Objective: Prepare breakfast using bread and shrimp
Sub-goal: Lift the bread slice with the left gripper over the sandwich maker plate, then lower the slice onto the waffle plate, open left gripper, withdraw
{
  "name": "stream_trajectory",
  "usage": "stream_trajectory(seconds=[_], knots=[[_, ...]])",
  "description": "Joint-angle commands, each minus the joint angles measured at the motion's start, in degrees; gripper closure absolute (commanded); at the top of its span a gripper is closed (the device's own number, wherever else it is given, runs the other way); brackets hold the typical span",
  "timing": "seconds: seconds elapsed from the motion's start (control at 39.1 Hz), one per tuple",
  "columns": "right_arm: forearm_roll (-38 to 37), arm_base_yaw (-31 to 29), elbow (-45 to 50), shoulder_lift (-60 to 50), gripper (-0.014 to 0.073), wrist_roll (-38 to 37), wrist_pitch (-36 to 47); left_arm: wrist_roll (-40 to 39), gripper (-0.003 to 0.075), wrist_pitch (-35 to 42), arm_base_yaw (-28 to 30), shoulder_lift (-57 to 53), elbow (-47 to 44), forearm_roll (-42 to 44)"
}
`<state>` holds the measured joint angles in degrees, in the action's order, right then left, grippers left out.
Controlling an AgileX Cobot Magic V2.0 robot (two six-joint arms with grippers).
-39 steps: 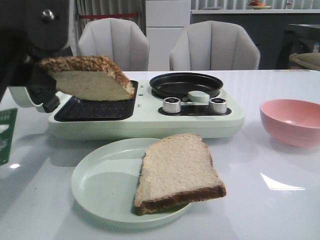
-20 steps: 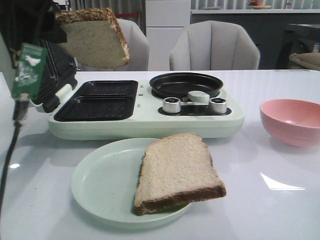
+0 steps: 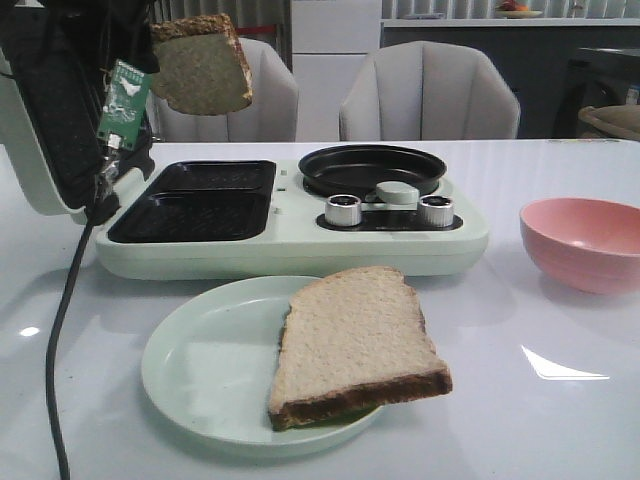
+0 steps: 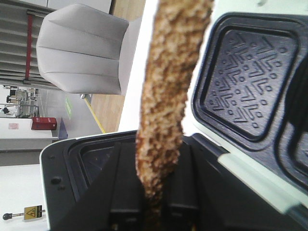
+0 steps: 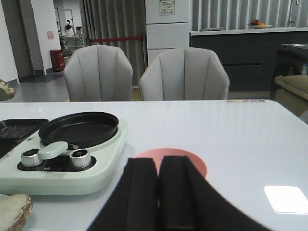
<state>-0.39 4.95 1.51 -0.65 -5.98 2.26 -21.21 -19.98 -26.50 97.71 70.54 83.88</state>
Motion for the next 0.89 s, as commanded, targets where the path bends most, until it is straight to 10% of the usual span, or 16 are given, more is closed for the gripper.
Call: stream_trajectory(seconds=[0.0,0.87], knots=[[-0.57,-0.32,-0.93,-1.16,0.0441,0.16,4.50,-0.79,0.0608,2.04,1.54,-0.19,4.70,2.02],[-0.57,-0.32,-0.93,-1.16,0.0441,0.16,4.50,2.48,0.0594,7.59,4.93,14.50,9.01,-3.64]])
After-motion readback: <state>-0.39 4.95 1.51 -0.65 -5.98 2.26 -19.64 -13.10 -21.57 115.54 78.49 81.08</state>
